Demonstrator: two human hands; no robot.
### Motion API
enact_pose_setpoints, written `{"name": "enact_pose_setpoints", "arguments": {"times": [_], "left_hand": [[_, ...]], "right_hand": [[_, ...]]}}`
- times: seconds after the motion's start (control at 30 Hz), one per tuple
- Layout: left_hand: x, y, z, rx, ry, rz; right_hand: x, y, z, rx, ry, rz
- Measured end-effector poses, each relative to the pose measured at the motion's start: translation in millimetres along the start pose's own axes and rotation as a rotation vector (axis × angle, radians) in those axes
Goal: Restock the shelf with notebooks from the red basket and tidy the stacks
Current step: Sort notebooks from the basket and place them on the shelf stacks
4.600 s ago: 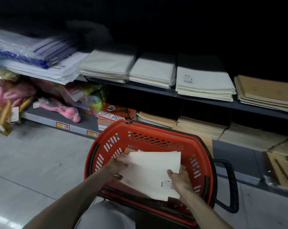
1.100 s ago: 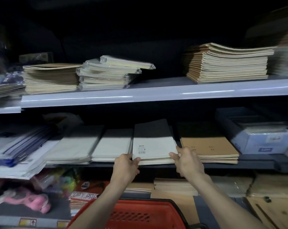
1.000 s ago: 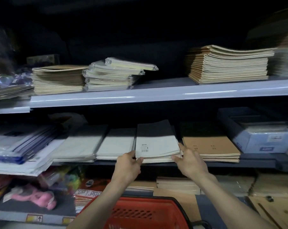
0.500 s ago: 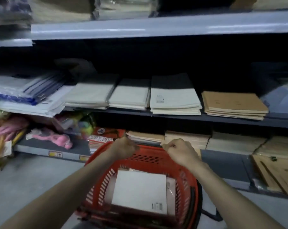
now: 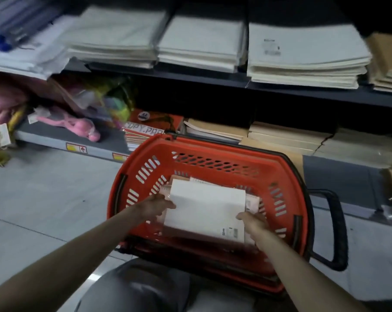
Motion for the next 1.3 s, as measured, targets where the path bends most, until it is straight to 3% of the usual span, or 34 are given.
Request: {"name": "enact_pose_setpoints", "arguments": {"times": [0.07, 0.2, 0.4, 0.57, 0.73, 0.93, 1.03, 1.13, 1.3], "left_hand": [[-2.0, 12.5, 1.5, 0.058, 0.006, -0.015], [-8.2, 23.9, 9.9, 0.022, 0.044, 0.118], [17.0, 8.2, 39.0, -0.007, 0.058, 0.215], [75.0, -3.1, 95.0, -0.004, 0.222, 0.225], [139.4, 3.2, 165.4, 0.327, 0.438, 0.258], [192.6, 19.9, 258.9, 0.934, 0.675, 0.098], [200.2, 47.6, 287.4, 1.144, 0.667, -0.048], [197.9, 82.0, 306.6, 0.971, 0.691, -0.086], [184.7, 121.9, 307.5, 0.366, 0.709, -0.217]], "right_hand": [[-3.9, 0.8, -2.1, -0.058, 0.010, -0.063], [9.5, 4.8, -6.3, -0.115, 0.020, -0.194], [35.5, 0.0, -10.2, -0.147, -0.112, -0.182], [86.3, -40.2, -27.0, -0.214, -0.291, -0.152], [181.7, -115.7, -51.1, -0.325, -0.475, -0.186], [257.3, -195.0, -75.1, -0.693, -0.645, -0.259], [266.7, -212.5, -79.7, -0.889, -0.658, -0.323], [265.8, -205.5, -84.3, -1.056, -0.636, -0.373], [267.5, -173.1, -86.5, -1.032, -0.618, -0.474]]}}
Point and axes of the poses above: each hand's wrist, its own x-axis away from the middle knuckle, its own y-axis out of the palm, z = x × y, the point moved 2 cm from there along -x, towards the middle knuckle, and after that the axes turned 15 degrees about y, right-handed, at the moved point
